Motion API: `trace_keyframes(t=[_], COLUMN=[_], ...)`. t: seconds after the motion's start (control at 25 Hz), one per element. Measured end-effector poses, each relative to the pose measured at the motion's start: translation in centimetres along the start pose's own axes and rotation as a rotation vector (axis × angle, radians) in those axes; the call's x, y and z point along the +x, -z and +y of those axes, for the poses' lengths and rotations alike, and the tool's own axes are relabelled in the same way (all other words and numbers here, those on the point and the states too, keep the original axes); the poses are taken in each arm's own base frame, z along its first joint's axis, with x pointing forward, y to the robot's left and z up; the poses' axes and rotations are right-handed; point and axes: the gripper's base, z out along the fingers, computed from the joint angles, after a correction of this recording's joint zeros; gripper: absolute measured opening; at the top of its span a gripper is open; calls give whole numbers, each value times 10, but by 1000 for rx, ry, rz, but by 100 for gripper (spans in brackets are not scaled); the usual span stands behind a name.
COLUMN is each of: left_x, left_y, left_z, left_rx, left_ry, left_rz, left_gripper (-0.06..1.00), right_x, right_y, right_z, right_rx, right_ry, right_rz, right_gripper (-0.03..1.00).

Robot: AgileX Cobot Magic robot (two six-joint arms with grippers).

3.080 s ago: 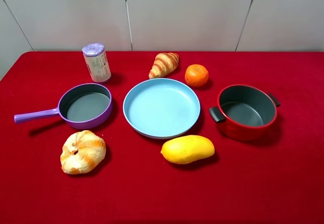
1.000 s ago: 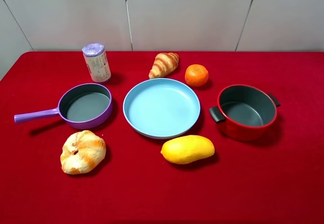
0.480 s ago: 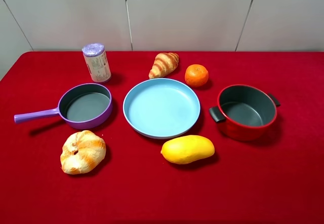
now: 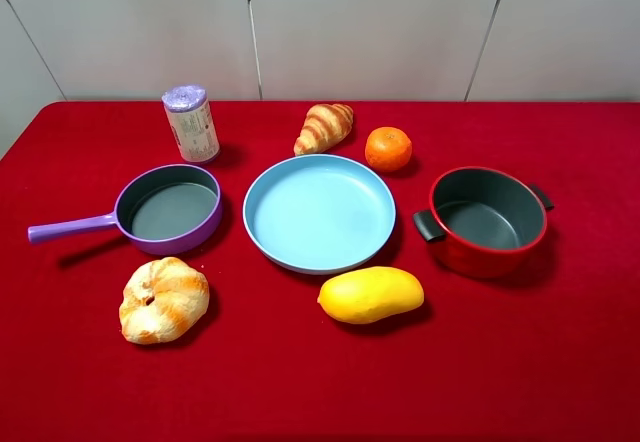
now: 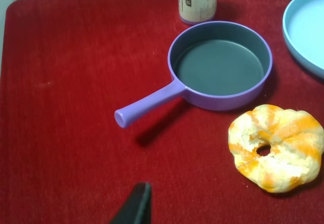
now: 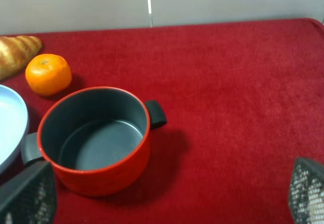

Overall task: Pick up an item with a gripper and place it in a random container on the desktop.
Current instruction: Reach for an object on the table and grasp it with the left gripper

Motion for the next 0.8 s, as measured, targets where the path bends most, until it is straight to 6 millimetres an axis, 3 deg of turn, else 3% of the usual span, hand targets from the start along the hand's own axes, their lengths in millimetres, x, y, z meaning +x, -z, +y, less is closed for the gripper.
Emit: trace_keyframes(t=[0.24,0.44,0.8], left_x=[-9,-30,-62], left_y=[-11,-25,-71], left_z=[2,5,18], left_rx=[20,52,39], left_ry=[15,45,82], left_rz=[99,155,215], left_gripper=[99,99,99], right_x=[0,0,0], right_y=[0,0,0], right_z=[0,0,0], right_rx=[0,0,0], right_ry=[0,0,0], right_rz=[0,0,0], right_gripper=[69,69,69])
